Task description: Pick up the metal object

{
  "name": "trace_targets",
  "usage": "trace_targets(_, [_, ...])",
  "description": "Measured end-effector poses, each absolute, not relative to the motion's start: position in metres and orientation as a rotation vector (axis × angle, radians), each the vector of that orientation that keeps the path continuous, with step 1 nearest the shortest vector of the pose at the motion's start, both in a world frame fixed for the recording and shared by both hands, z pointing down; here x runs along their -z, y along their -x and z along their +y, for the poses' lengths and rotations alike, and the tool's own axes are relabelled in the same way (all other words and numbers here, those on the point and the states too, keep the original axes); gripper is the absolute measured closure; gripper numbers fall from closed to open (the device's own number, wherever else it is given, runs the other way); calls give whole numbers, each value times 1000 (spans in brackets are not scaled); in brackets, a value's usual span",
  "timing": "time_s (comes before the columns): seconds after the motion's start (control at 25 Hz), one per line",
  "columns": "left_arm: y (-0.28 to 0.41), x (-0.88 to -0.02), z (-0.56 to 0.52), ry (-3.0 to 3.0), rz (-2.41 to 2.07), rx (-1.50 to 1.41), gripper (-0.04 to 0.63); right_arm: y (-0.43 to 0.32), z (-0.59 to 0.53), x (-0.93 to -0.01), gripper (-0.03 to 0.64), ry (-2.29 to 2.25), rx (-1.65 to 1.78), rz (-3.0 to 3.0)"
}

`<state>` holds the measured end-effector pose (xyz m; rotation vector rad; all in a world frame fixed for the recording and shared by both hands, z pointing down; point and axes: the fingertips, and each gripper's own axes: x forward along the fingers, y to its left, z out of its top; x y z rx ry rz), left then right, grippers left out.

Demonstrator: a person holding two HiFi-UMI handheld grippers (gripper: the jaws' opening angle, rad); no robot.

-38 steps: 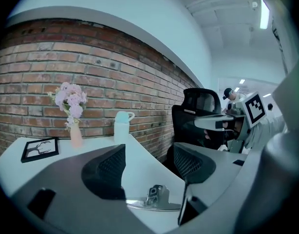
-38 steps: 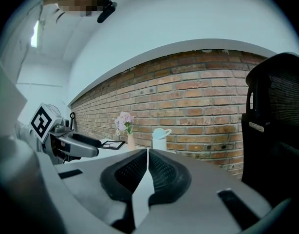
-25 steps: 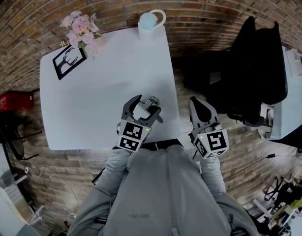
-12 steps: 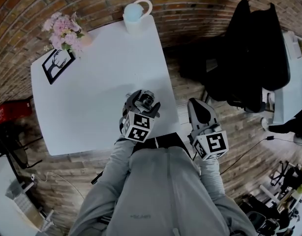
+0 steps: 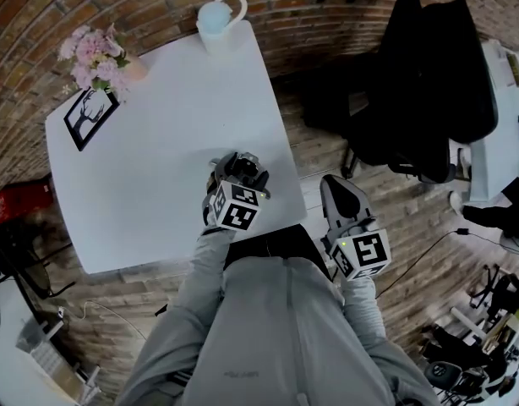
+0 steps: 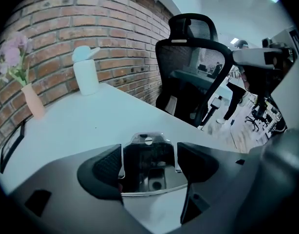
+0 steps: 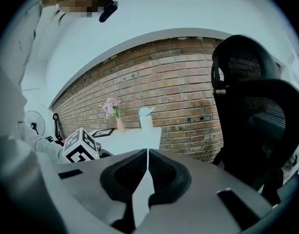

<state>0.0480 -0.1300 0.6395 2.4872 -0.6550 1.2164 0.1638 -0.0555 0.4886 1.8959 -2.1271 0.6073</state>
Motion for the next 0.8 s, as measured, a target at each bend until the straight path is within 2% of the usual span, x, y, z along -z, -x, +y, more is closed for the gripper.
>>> trace_targets(0.6, [-47, -646, -132, -2432, -648, -1278, 239, -175, -52, -488, 592, -1933, -622, -2109])
trace_targets(0.72, [-46, -646, -131, -2426, -634, -1300, 285, -175, -53, -487, 592, -1932, -618, -2111])
trace_targets(0.8, [-47, -646, -131, -2422, -625, -1309, 287, -176, -54, -486, 592, -1932, -614, -2113])
